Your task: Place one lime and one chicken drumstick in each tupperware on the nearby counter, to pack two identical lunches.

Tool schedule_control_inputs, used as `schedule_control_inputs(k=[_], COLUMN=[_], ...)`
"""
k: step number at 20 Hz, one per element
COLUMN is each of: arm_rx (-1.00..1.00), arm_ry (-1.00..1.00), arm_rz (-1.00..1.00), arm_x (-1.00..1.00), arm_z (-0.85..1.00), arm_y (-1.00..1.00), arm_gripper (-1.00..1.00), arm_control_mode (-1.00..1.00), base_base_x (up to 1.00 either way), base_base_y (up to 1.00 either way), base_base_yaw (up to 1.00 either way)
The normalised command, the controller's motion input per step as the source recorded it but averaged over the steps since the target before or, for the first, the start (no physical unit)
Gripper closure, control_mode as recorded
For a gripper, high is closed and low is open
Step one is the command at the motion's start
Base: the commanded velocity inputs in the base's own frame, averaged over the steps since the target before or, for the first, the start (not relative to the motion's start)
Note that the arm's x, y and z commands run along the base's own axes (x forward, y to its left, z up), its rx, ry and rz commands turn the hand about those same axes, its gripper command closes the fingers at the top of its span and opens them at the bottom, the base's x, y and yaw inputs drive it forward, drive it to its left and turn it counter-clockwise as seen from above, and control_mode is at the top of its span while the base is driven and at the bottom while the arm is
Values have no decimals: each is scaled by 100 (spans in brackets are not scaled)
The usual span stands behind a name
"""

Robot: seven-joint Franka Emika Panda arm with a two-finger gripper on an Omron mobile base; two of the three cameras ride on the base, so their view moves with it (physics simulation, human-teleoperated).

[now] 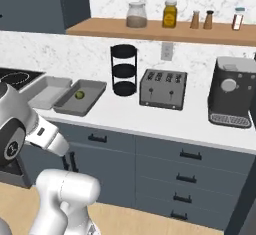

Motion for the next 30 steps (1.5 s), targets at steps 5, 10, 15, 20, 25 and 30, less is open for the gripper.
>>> schedule_control_inputs(k=[5, 10, 15, 20, 25, 30], arm_rx=[0, 0, 0, 0, 0, 0], arm_ry=[0, 0, 0, 0, 0, 0], arm_rz=[0, 0, 0, 0, 0, 0], arm_x=[0, 0, 0, 0, 0, 0], arm_z=[0, 0, 0, 0, 0, 0], arm_y=[0, 0, 0, 0, 0, 0], arm_gripper=[-100, -100, -100, -100, -100, -100], arm_control_mode=[100, 100, 100, 100, 100, 100], base_base_x=[-100, -79, -26, 5, 31, 79], base_base_y=[-100, -100, -100, -100, -100, -56], base_base_yaw=[-12, -12, -8, -1, 0, 0])
